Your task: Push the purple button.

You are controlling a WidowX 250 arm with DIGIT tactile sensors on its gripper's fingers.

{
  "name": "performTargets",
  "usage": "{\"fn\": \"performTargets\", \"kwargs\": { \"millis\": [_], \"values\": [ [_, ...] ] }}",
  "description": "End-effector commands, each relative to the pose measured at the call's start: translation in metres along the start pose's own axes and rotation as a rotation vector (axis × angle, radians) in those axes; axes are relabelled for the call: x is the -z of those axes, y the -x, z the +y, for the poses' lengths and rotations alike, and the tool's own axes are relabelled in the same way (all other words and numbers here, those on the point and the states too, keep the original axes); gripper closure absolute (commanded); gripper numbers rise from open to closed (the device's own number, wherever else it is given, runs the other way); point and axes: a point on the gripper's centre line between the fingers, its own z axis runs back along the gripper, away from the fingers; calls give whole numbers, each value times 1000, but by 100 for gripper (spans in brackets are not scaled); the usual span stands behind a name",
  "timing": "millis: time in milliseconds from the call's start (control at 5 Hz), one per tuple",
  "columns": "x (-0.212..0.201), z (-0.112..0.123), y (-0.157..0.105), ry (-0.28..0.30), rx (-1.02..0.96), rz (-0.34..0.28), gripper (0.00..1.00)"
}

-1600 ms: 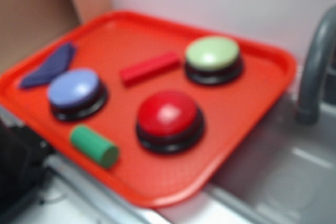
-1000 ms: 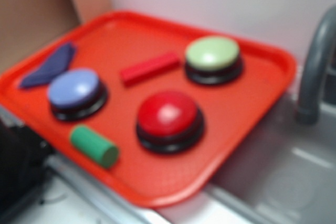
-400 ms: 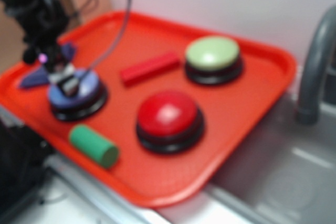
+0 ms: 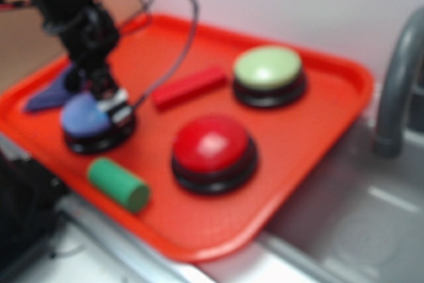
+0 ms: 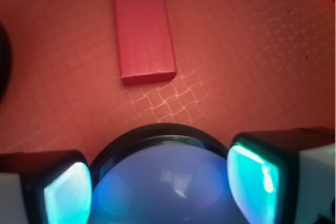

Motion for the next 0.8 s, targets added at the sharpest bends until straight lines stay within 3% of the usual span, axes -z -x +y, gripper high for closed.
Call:
{"fn": "performTargets", "kwargs": {
  "millis": [0, 600],
  "values": [
    [-70, 10, -12, 21, -75, 82, 0],
    [-118, 13, -13, -46, -112, 65, 0]
  ]
}}
